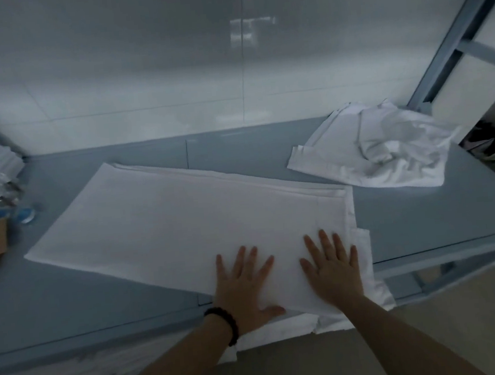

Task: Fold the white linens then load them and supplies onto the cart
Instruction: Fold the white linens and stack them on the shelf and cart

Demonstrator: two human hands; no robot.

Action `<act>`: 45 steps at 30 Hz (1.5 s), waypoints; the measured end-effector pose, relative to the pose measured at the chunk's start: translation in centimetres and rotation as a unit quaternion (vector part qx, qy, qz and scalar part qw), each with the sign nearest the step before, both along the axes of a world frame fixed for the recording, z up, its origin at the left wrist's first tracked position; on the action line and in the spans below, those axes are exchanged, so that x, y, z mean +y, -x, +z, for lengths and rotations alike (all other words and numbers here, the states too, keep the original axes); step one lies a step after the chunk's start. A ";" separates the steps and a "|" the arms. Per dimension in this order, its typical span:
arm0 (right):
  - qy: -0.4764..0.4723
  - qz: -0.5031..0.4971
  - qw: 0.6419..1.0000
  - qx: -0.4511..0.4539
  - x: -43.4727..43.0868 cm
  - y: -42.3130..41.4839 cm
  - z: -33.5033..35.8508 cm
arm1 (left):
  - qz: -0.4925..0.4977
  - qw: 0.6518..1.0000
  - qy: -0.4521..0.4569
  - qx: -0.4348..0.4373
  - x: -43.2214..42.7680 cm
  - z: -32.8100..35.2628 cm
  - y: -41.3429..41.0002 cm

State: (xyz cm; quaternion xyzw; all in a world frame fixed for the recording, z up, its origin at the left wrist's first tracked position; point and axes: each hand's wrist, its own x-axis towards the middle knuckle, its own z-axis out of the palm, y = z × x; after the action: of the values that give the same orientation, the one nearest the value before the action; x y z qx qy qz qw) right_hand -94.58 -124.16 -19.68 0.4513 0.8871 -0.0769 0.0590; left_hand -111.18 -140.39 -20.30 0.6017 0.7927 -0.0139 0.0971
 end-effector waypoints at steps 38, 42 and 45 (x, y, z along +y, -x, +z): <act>0.020 0.193 0.981 -0.032 -6.0 3.6 -0.5 | -0.143 0.978 0.026 0.152 -16.1 1.9 2.3; 0.044 0.188 0.980 -0.045 -10.2 3.1 0.1 | -0.133 0.982 -0.018 0.133 -20.2 2.3 3.3; 0.031 0.259 0.965 -0.033 -11.4 1.4 0.7 | -0.105 0.988 -0.037 0.109 -23.4 2.9 4.2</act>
State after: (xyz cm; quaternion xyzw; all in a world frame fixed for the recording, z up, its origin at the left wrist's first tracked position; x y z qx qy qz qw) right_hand -95.97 -135.60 -18.96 0.2063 0.9684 -0.0717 0.1202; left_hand -115.33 -163.84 -17.42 0.6798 0.7308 -0.0602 -0.0144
